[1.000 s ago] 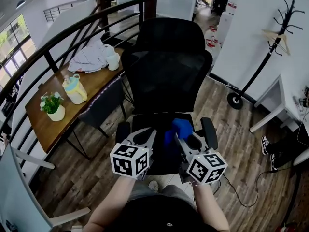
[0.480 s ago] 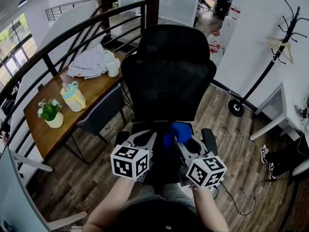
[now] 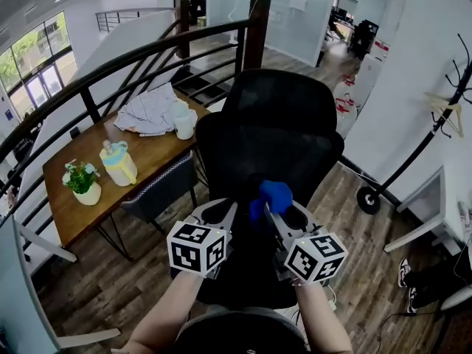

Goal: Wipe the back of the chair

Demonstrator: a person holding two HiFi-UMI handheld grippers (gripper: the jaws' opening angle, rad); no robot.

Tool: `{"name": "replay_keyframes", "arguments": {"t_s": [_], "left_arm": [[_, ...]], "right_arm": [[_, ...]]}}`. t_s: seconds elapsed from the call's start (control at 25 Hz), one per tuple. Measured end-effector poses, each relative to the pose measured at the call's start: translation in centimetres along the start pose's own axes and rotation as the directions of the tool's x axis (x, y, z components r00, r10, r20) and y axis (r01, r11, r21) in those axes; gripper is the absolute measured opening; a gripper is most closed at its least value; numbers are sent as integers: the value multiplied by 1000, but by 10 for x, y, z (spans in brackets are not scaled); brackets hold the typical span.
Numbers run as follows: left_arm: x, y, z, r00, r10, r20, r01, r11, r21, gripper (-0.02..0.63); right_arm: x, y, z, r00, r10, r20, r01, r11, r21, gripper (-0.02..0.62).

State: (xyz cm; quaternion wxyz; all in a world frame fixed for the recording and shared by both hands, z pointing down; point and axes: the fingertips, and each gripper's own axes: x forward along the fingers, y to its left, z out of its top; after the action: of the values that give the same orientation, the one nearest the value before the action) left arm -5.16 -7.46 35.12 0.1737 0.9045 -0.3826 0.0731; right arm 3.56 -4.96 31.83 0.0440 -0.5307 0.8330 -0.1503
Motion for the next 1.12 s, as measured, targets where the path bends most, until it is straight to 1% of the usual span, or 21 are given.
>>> {"name": "replay_keyframes", "arguments": {"t_s": [0.12, 0.24, 0.4, 0.52, 0.72, 0.92, 1.12], "left_arm": [[16, 8, 16, 1000, 14, 16, -14, 1000, 7, 37], [30, 15, 39, 999, 25, 49, -26, 999, 23, 37], [47, 25, 78, 994, 55, 98, -61, 997, 52, 37], [60, 28, 108, 991, 68, 114, -76, 995, 70, 37], [73, 42, 157, 980, 97, 172, -115, 989, 96, 37], [81, 59, 186, 969, 135, 207, -159, 982, 104, 37], [89, 84, 191, 961, 188, 203, -205, 977, 62, 37]], "right_arm": [[23, -4, 18, 999, 46, 4, -46, 999, -27, 140], [44, -8, 38, 996, 86, 17, -85, 995, -53, 140], [72, -15, 74, 991, 128, 49, -123, 989, -86, 140], [92, -17, 101, 985, 157, 76, -149, 983, -108, 140], [126, -19, 136, 973, 204, 104, -192, 974, -117, 140], [152, -20, 155, 965, 243, 97, -229, 964, -134, 140], [179, -36, 154, 969, 237, 67, -229, 967, -111, 140]]}}
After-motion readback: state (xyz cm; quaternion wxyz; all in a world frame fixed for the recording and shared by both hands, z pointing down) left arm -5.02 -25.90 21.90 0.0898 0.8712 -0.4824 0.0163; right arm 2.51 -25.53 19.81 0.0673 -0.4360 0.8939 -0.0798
